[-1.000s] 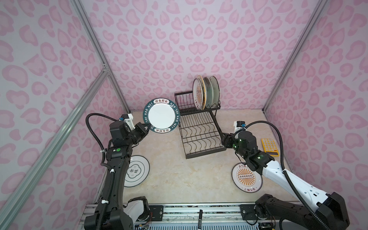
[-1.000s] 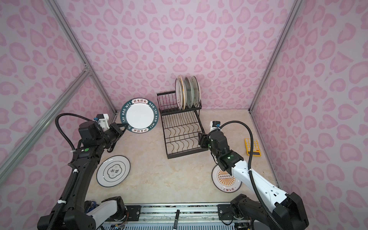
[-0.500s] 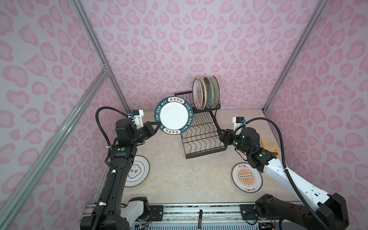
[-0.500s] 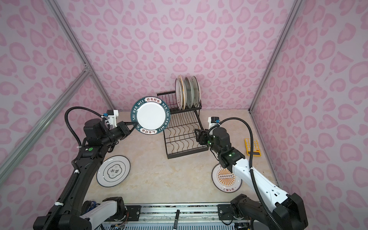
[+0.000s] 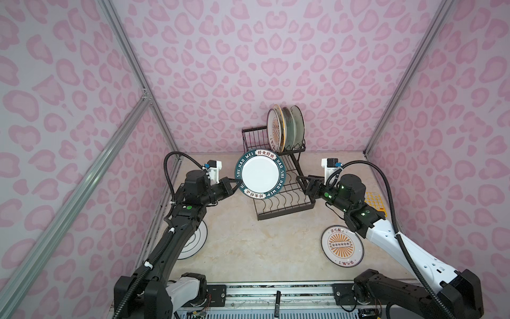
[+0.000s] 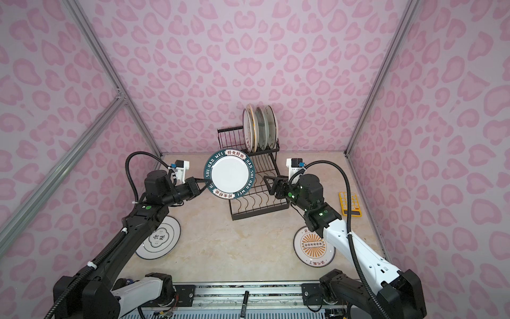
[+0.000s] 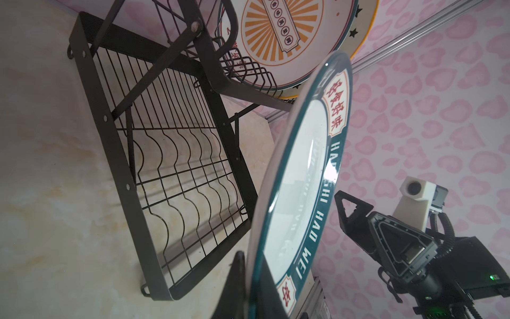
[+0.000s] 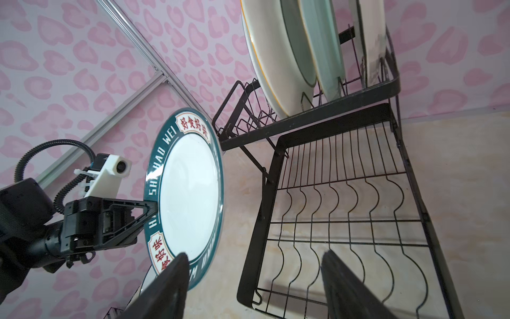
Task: Load the plates into the dish rack
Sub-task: 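Close the right gripper on the plate rim opposite the left gripper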
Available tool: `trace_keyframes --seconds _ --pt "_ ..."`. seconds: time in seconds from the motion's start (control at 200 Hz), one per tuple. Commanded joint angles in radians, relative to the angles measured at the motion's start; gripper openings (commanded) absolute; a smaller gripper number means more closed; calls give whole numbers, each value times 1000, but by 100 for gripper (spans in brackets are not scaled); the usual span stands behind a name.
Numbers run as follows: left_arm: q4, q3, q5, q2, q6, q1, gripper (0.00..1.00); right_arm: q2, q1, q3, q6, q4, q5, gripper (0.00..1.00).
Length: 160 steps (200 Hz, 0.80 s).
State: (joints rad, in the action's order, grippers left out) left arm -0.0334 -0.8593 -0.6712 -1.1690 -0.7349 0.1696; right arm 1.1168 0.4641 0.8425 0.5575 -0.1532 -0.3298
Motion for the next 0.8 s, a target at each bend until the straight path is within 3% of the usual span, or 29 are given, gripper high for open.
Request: trace_keyframes --seconds 0.0,0.26,0.795 --pt "-149 13 7 -18 -10 27 3 20 -4 -5 15 -51 -26 77" --pt "-278 42 7 -63 -32 90 3 83 -6 14 35 -90 -70 80" --pt "-305 36 6 -98 -31 122 3 112 -7 15 46 -118 -120 81"
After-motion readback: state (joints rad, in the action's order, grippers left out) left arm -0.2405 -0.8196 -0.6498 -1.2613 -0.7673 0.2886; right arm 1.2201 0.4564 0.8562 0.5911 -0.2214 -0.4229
